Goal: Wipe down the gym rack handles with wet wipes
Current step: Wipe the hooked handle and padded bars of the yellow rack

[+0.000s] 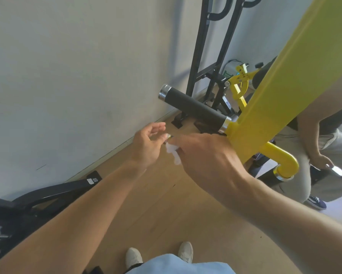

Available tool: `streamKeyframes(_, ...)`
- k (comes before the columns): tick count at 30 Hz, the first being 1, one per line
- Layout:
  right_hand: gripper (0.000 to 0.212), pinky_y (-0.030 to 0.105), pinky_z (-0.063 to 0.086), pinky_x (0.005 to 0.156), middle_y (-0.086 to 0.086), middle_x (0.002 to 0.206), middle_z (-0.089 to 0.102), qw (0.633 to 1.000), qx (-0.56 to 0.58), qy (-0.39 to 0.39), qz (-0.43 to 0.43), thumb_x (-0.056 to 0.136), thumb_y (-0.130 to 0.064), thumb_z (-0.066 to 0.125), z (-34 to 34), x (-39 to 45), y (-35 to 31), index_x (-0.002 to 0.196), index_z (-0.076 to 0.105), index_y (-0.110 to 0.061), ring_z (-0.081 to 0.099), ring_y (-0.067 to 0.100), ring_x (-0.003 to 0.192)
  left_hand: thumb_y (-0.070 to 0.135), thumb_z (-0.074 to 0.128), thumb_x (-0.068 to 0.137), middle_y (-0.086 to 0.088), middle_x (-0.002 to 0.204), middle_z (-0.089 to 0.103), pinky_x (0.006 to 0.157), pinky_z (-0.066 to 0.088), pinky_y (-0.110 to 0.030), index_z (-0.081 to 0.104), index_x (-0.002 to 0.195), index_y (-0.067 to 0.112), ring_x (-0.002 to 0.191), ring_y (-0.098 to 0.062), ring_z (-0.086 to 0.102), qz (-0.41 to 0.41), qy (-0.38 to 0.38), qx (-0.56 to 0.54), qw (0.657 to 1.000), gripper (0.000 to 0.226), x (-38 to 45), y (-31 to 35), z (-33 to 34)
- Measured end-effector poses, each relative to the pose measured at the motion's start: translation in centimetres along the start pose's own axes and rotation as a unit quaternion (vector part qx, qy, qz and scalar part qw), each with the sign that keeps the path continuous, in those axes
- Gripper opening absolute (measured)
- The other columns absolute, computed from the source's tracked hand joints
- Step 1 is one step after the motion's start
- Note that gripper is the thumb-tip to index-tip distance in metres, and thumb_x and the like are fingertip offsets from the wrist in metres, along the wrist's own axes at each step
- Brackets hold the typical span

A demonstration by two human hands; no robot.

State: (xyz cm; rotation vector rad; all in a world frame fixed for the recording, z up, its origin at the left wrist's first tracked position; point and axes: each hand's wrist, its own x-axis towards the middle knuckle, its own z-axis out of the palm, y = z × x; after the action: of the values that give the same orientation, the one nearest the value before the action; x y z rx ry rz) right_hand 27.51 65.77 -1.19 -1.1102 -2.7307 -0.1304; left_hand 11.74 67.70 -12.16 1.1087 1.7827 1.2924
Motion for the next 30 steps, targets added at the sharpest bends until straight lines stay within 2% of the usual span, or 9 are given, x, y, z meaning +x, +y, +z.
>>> streamKeyframes(4,0.013,0.017,0.051,0.055,-0.01,0.081,0.075,0.935,0.285,0.207,0.048,0.088,-0.015,0.071,-3.8,0.7,0.1,0.098,0.076,-0.022,0.066,0.005,0.069,0.015,0.059,0.093,0.016,0.073,0.062,0.061,0.042,-0.007,0.067,0.089,0.032,0.065,0.006,0.058,0.059,0.074,0.004,0.996,0.02,-1.0,4.4,-2.3)
streamKeyframes(9,0.015,0.013,0.052,0.055,-0.02,0.075,0.068,0.854,0.486,0.144,0.119,0.082,-0.02,0.079,-4.4,1.6,-0.4,0.09,0.068,-0.027,0.066,-0.001,0.075,0.072,0.053,0.087,0.003,0.085,0.071,0.086,0.047,-0.043,0.073,0.085,0.035,0.089,-0.028,0.066,0.172,-0.028,-0.159,0.972,0.043,-4.4,7.4,-4.9)
streamKeyframes(13,0.03,0.016,0.054,0.059,-0.022,0.078,0.065,0.835,0.518,0.128,0.133,0.081,-0.016,0.081,-4.0,1.9,-0.5,0.098,0.065,-0.033,0.065,0.0,0.077,0.05,0.07,0.084,-0.004,0.082,0.073,0.079,0.049,-0.033,0.073,0.086,0.027,0.084,-0.032,0.067,0.183,-0.044,-0.128,0.974,0.023,-5.6,8.0,-5.1)
streamKeyframes(16,0.043,0.02,0.059,0.073,-0.023,0.097,0.063,0.861,0.471,0.143,0.125,0.081,-0.02,0.081,-3.9,1.9,-0.2,0.106,0.059,-0.047,0.062,-0.001,0.095,0.04,0.074,0.086,0.005,0.078,0.077,0.079,0.053,-0.025,0.075,0.079,0.031,0.08,-0.016,0.072,0.147,-0.013,-0.109,0.983,0.011,-5.6,8.3,-4.9)
streamKeyframes(20,0.052,0.028,0.056,0.09,-0.025,0.119,0.054,0.874,0.441,0.176,0.101,0.081,-0.008,0.075,-3.8,1.3,-0.5,0.116,0.059,-0.045,0.055,0.0,0.118,0.032,0.071,0.086,-0.004,0.081,0.079,0.087,0.058,-0.046,0.08,0.083,0.026,0.076,-0.022,0.073,0.095,-0.018,-0.171,0.98,0.011,-5.7,8.5,-4.2)
streamKeyframes(23,0.047,0.022,0.039,0.11,-0.022,0.128,0.046,0.895,0.374,0.229,0.086,0.086,-0.005,0.068,-3.6,1.6,-0.5,0.124,0.06,-0.033,0.037,0.002,0.138,0.04,0.07,0.091,-0.002,0.077,0.077,0.091,0.058,-0.052,0.079,0.08,0.023,0.075,-0.019,0.073,0.077,-0.008,-0.152,0.985,0.021,-5.3,8.7,-4.0)
streamKeyframes(25,0.039,0.011,0.034,0.105,-0.007,0.128,0.052,0.941,0.251,0.217,0.072,0.087,-0.002,0.067,-3.1,2.4,0.0,0.123,0.063,-0.017,0.041,0.014,0.136,0.045,0.063,0.095,-0.003,0.074,0.077,0.088,0.056,-0.05,0.078,0.078,0.02,0.073,-0.019,0.073,0.071,-0.007,-0.125,0.99,0.034,-4.9,9.1,-3.9)
streamKeyframes(27,0.037,0.026,0.05,0.086,0.008,0.116,0.063,0.984,0.099,0.137,0.049,0.082,-0.003,0.075,-2.1,3.2,0.3,0.118,0.065,-0.004,0.058,0.03,0.113,0.043,0.058,0.099,-0.001,0.073,0.075,0.085,0.056,-0.046,0.076,0.077,0.021,0.071,-0.016,0.071,0.062,0.054,-0.094,0.992,0.035,-4.0,9.0,-3.9)
streamKeyframes(30,0.045,0.035,0.05,0.091,0.01,0.126,0.065,0.994,0.07,0.047,0.074,0.098,-0.022,0.061,-2.2,4.2,0.1,0.138,0.05,-0.005,0.063,0.029,0.113,0.043,0.063,0.096,0.009,0.087,0.075,0.087,0.057,-0.042,0.071,0.092,0.028,0.085,-0.009,0.07,0.079,0.114,-0.064,0.988,0.017,-2.0,8.7,-4.7)
